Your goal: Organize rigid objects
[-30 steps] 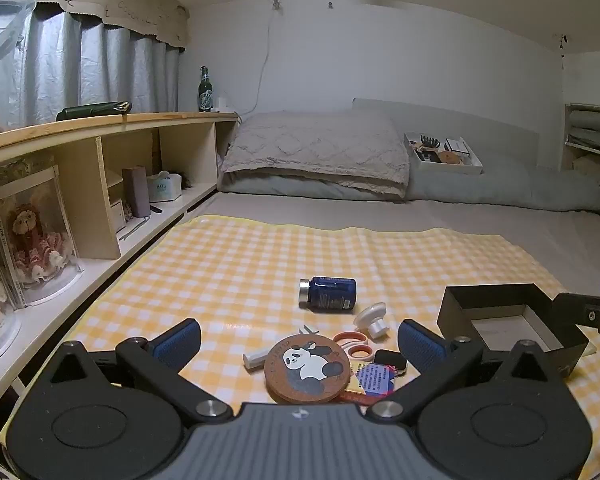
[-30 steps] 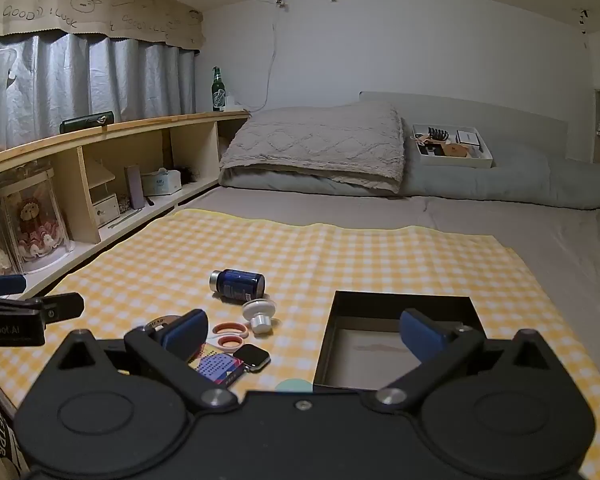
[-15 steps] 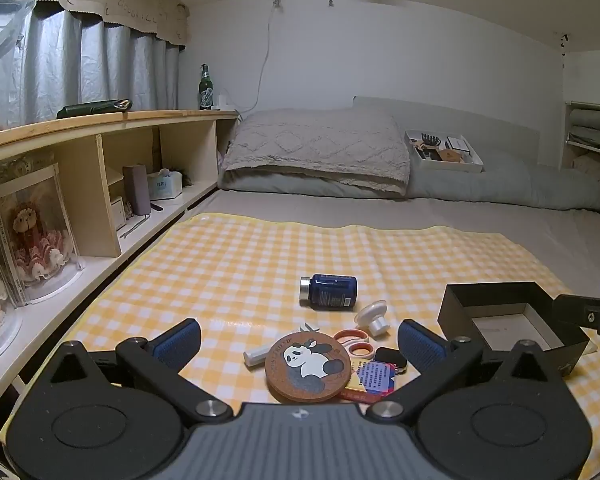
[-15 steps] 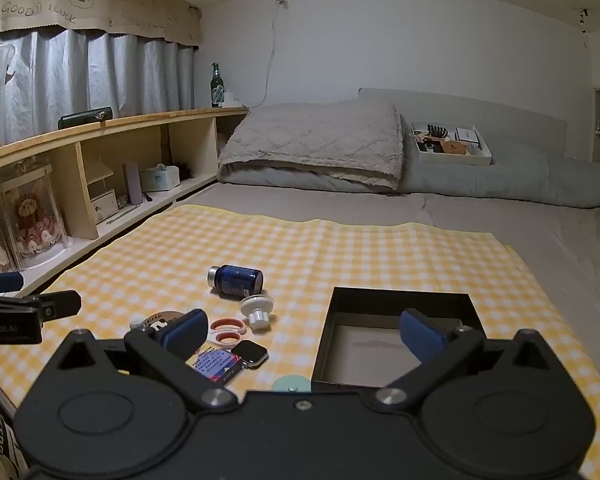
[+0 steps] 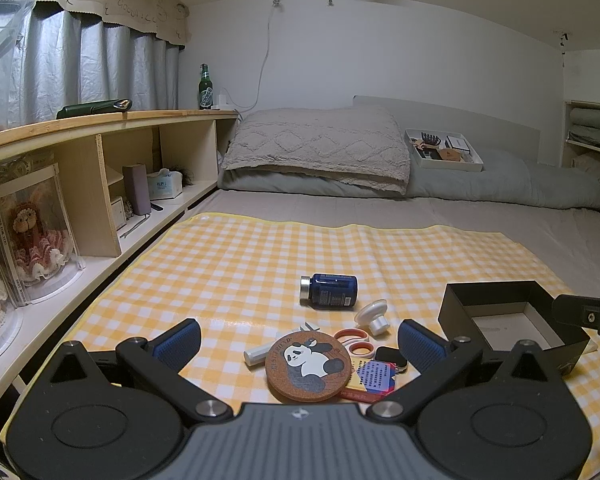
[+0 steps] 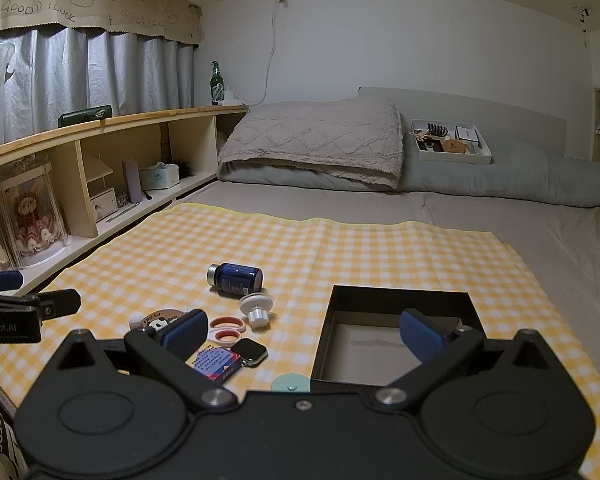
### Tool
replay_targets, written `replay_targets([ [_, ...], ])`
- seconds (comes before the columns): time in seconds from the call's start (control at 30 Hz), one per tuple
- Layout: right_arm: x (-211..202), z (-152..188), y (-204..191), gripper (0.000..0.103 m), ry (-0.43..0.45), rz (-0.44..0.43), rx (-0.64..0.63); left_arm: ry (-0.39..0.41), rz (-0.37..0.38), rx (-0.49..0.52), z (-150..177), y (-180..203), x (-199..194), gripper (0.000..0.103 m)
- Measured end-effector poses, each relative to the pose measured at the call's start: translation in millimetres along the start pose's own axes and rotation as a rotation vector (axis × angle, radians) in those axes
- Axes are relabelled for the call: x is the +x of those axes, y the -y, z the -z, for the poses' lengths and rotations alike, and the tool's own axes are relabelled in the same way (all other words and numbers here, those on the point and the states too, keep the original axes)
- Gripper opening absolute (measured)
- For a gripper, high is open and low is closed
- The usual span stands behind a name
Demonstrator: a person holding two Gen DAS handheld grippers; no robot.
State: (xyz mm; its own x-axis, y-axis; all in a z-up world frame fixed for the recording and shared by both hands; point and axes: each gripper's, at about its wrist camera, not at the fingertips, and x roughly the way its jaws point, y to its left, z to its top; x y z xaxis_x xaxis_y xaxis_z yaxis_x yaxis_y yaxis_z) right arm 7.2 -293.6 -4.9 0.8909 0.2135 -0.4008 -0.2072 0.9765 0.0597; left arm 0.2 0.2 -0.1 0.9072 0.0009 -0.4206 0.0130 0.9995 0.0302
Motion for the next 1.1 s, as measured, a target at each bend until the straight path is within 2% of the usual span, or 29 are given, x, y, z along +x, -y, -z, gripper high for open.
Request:
replay_targets([
  [1.1,1.3,2.6,1.4,0.103,-0.011,0.008,-0.008,-0.004,-0.005,-0.003,4.5,-0.9,3.5,0.103],
])
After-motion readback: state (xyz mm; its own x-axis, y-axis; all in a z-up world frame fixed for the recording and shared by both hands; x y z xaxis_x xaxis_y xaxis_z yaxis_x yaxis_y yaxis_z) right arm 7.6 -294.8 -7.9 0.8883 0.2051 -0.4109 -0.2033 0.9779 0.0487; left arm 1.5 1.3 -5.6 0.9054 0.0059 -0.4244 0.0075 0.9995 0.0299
